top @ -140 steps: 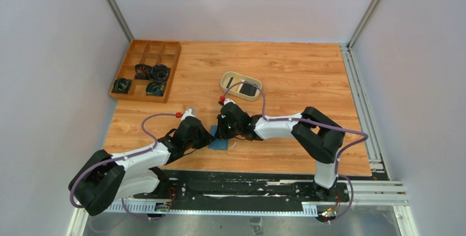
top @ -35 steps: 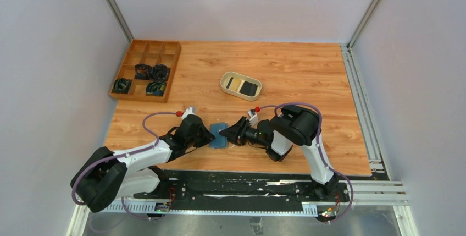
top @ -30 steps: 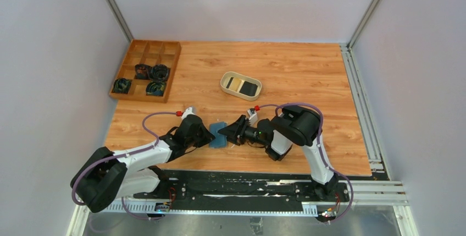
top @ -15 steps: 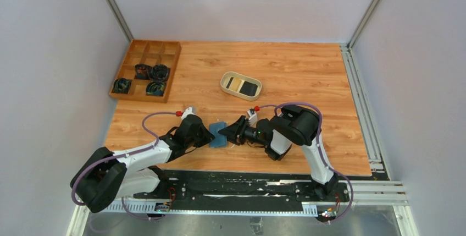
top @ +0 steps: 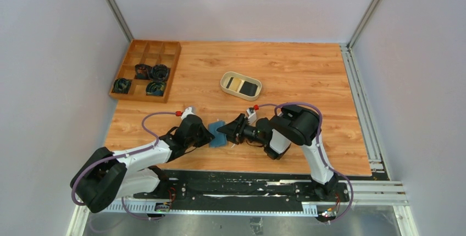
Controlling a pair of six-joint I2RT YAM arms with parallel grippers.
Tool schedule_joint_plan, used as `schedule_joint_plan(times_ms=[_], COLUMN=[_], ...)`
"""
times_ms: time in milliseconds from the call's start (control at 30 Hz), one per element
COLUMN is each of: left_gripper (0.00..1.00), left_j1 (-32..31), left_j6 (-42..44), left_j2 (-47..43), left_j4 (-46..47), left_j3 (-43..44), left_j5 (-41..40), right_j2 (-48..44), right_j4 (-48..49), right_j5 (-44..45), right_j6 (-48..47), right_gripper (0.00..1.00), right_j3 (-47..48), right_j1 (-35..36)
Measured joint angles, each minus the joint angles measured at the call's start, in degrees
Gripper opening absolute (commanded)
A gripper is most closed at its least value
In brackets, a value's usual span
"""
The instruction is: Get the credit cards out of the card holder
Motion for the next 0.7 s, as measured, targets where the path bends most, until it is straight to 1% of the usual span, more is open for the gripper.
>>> schedule_joint_plan(times_ms=[133,400,567,700], left_gripper=[0.0,0.0,0.0,0.0], left_j1=[0.0,0.0,0.0,0.0], left_j6=[0.0,0.0,0.0,0.02], left_j2=[0.0,-0.07,-0.04,-0.04], left_j4=[0.0,-0.02,-0.04,-0.07], left_j3=[0.0,0.0,0.0,0.0], left_j5=[-0.24,-0.22,-0.2,-0.2], right_j2=[-0.09,-2.6,-3.17,-3.19], right_j4=[-0.74,-7.85,-9.84,-9.7], right_j5=[0.13,1.38,1.81,1.81], right_j6=[0.24,-0.59,-0.72,-0.68], right_gripper=[0.59,0.49,0.49,0.54], right_j3=[0.66,0.87,0.94,0.94], right_j1=[0.0,0.0,0.0,0.0])
